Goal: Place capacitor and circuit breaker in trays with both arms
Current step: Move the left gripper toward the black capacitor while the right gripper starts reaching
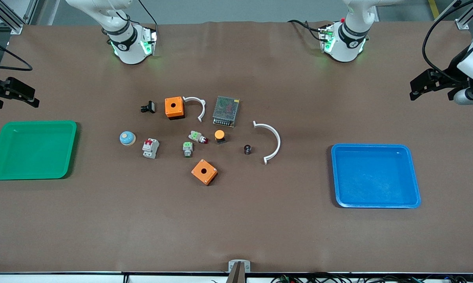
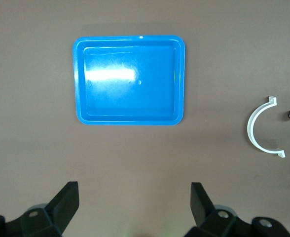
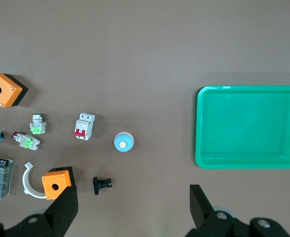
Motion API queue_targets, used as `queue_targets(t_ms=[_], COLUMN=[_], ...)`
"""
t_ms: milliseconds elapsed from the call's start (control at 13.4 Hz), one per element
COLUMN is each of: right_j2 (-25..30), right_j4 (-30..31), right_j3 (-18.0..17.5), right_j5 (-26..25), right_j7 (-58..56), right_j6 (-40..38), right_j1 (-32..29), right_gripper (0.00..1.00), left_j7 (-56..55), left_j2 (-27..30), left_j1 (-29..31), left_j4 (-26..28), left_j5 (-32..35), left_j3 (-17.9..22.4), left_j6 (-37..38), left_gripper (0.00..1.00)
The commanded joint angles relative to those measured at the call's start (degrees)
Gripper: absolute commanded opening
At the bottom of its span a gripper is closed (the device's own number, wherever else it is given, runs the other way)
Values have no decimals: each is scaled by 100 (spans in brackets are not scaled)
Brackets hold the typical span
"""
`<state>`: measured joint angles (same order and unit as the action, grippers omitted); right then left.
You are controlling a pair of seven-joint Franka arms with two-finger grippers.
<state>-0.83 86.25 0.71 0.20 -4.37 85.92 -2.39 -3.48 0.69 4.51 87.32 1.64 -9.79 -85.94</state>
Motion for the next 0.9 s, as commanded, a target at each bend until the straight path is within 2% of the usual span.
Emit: queue_targets(t_ms=[0,299,524,823], right_j2=[-31,-31,-31,-31], right_j4=[-117,-117,-117,-126], right_j3=[-36,-27,-27,-36], right_j5=[-73,-73,-73,-38], right_j7=[15,15,15,24], right_j6=[-67,-67,-67,-41], right_j1=[-33,-42,-42,-16], right_gripper=[100,100,100,100], left_j7=[5,-73,-99,-906], left_j2=[-34,-60,-340,-893], left_j1=[15,-2,-169,-511], left_j4=[-119,-154,-276,-259], left_j5=[-14,21,-137,-278], left_j3=[-14,-14,-171,-339], left_j6=[86,86,86,-290], left_gripper=[100,100,100,100])
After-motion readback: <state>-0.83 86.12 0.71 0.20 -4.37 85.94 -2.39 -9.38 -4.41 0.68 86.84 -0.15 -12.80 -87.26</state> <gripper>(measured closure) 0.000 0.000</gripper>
